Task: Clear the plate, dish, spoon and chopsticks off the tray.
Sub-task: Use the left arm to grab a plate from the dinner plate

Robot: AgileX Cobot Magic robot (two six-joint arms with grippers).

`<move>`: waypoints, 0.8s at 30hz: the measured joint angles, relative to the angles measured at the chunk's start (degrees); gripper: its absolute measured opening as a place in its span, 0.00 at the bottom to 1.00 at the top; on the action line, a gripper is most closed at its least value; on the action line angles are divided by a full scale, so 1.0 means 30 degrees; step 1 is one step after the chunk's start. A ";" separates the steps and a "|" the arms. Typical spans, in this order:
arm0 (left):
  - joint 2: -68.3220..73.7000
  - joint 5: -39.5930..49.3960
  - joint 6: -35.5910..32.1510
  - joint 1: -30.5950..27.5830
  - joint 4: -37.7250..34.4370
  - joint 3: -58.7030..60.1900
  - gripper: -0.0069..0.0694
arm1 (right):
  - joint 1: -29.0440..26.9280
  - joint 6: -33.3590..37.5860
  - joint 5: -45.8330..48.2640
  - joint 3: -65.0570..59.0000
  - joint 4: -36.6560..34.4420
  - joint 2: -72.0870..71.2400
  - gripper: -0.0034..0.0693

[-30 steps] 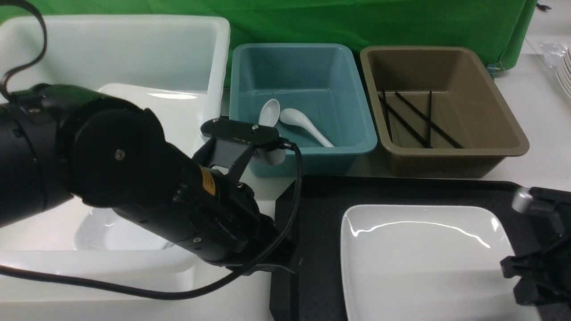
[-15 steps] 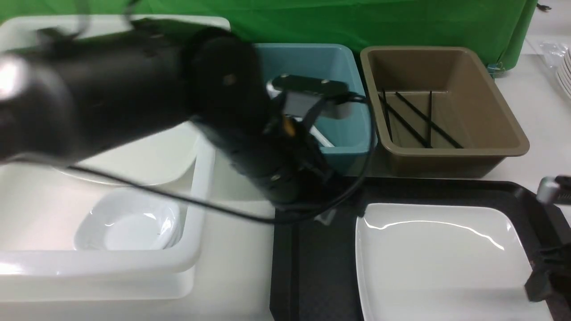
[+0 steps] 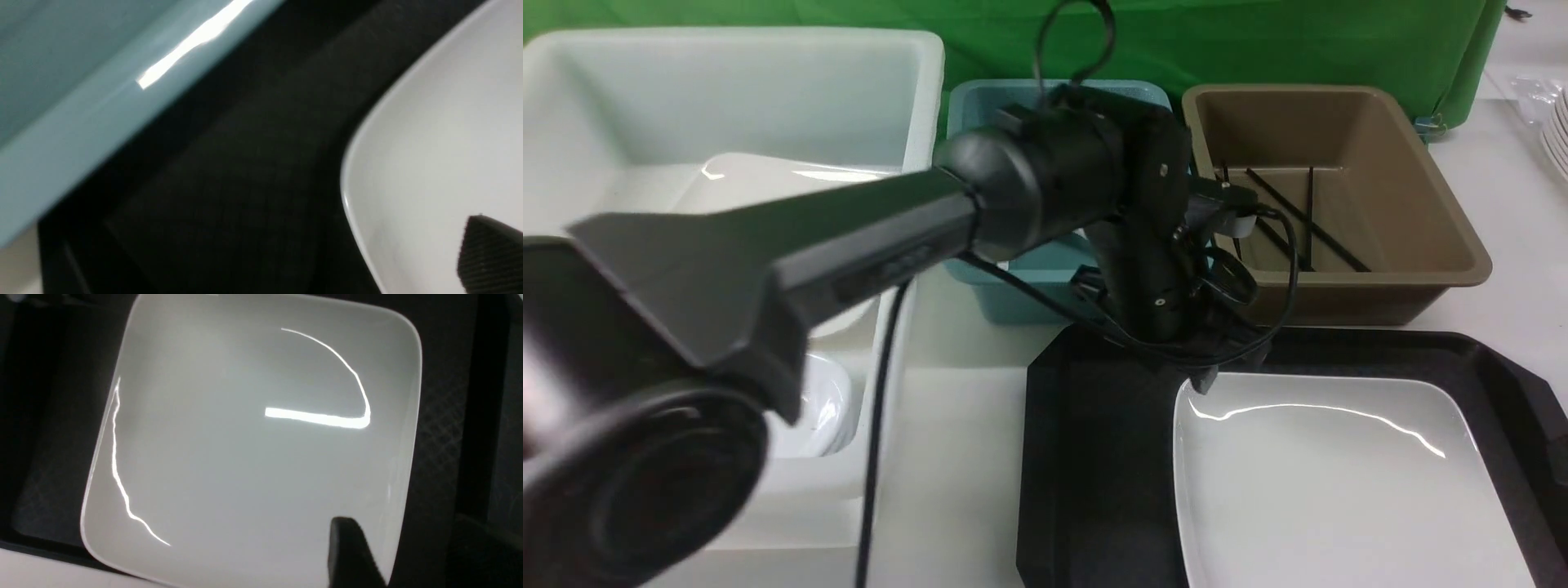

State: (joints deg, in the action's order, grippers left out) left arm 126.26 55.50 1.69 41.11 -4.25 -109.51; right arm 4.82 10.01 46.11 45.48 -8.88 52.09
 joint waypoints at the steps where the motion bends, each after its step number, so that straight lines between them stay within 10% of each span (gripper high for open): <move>1: 0.0085 0.0000 0.0000 0.0000 0.0006 -0.0060 0.64 | 0.0000 0.0000 0.0000 0.0000 0.0000 -0.0030 0.54; 5: 0.1678 -0.0488 0.0015 0.0000 -0.0070 -0.0764 0.83 | 0.0034 0.0000 -0.0079 0.0000 -0.0020 -0.0048 0.54; 12: 0.2482 -0.1017 -0.0004 0.0000 -0.2090 -0.0925 0.82 | 0.0034 0.0000 -0.0446 0.0000 -0.0020 -0.0048 0.54; 24: 0.2700 -0.0725 -0.0012 -0.0034 -0.4508 -0.0965 0.28 | 0.0034 0.0000 -0.1068 0.0000 -0.0020 0.0114 0.54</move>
State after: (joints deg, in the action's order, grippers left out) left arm 134.36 53.33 1.65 41.00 -17.78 -112.40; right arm 4.92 10.01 42.90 45.48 -8.94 52.43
